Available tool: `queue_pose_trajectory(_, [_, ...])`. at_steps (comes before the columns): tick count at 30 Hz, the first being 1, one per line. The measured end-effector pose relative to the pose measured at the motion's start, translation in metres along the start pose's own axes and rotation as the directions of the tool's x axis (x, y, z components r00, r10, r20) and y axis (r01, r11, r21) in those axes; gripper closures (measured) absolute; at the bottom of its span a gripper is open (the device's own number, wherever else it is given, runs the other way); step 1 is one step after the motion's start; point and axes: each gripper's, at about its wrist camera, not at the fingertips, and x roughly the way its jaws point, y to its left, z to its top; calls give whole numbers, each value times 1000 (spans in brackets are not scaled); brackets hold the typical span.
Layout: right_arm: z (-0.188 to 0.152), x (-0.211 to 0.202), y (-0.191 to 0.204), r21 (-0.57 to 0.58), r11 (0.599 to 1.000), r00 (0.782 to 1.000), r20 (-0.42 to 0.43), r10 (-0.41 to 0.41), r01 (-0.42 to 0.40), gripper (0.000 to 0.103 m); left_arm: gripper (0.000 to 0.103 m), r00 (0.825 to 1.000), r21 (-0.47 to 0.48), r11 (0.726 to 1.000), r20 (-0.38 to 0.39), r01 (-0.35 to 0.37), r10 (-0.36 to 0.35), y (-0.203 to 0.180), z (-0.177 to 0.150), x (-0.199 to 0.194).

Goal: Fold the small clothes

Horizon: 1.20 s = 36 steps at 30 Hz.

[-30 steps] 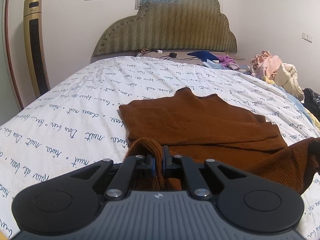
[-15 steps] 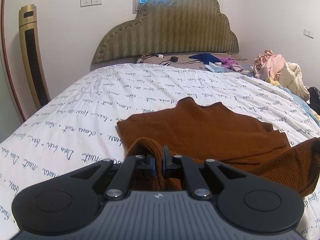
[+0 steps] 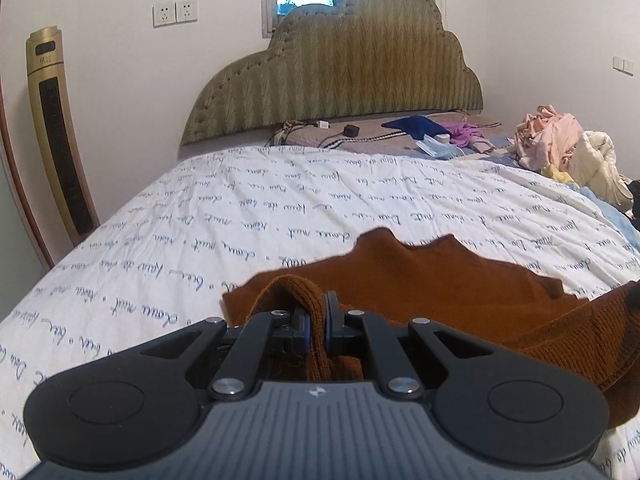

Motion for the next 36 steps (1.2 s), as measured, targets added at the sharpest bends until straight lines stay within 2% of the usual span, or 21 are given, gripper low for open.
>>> queue_pose_trajectory(9, [20, 42, -9, 43, 999, 1000, -6, -1, 1, 88, 97, 1000, -19, 1000, -3, -20, 19, 5, 22, 27])
queue_pose_trajectory(17, [27, 73, -18, 61, 998, 1000, -12, -25, 26, 94, 97, 999, -14, 999, -29, -34, 33, 3, 30, 56])
queue_pose_trajectory(22, [18, 91, -20, 68, 998, 996, -87, -1, 7, 92, 97, 997, -12, 999, -63, -49, 48, 2, 26, 75])
queue_pose_trajectory(24, [8, 94, -18, 49, 999, 989, -148, 30, -23, 83, 97, 997, -7, 999, -69, -46, 46, 2, 24, 78])
queue_pose_trajectory(26, [-5, 93, -15, 1, 999, 975, -215, 47, -48, 55, 97, 996, 5, 999, -71, -48, 48, 2, 22, 80])
queue_pose_trajectory(28, [-17, 89, -17, -11, 999, 965, -259, 39, -44, 42, 97, 996, 12, 999, -73, -46, 47, 2, 21, 82])
queue_pose_trajectory(31, [-29, 85, -30, 50, 999, 955, -295, 21, -6, 41, 97, 996, 7, 999, -78, -41, 42, 3, 21, 84])
queue_pose_trajectory(33, [-36, 86, -40, 124, 992, 943, -322, 77, -38, 40, 96, 996, 7, 999, -80, -39, 39, 2, 20, 85])
queue_pose_trajectory(34, [-39, 87, -41, 147, 987, 936, -335, 110, -63, 42, 97, 996, 9, 999, -80, -39, 39, 2, 20, 85])
queue_pose_trajectory(36, [-44, 90, -34, 128, 987, 925, -355, 133, -93, 51, 96, 996, 10, 999, -80, -39, 40, 0, 20, 85])
